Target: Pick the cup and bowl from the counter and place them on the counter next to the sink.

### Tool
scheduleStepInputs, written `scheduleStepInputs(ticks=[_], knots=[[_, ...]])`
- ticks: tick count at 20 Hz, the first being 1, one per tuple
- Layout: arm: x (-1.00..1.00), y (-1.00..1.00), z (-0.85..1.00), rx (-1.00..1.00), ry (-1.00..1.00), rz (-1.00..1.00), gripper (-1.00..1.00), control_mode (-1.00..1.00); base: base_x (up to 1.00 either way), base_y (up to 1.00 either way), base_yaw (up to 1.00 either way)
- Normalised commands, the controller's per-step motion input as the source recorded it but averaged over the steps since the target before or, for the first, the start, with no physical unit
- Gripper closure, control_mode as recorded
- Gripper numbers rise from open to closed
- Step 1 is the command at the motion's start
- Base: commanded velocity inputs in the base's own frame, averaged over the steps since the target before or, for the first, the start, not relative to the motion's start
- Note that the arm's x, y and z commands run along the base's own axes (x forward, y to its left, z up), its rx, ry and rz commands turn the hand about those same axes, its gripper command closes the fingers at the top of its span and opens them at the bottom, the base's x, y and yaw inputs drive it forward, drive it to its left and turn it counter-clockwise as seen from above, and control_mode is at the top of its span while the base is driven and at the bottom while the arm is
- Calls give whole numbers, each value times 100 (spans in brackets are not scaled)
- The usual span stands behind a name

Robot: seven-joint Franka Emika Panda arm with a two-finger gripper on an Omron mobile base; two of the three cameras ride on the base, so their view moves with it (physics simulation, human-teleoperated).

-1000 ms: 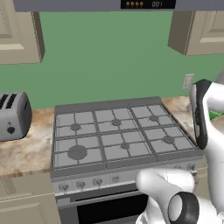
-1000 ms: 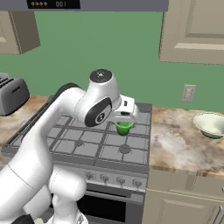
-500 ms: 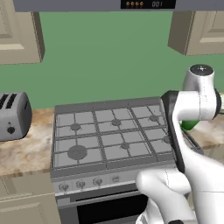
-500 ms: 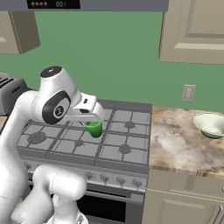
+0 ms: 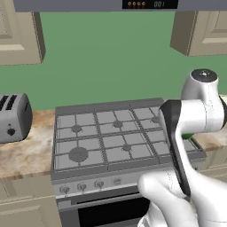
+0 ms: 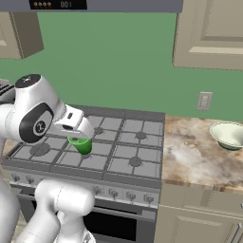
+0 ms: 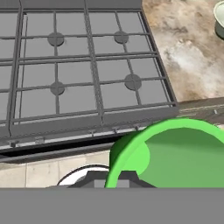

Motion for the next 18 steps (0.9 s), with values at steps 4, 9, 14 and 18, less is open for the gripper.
scheduleStepInputs(ticks=[4,9,14,18], knots=[[-34,4,21,16,0,0,100,-100,0,0,0],[-11,6,2,4,0,0,100,-100,0,0,0],[0,0,0,0,0,0,100,-100,0,0,0],[0,0,0,0,0,0,100,100,0,1,0]])
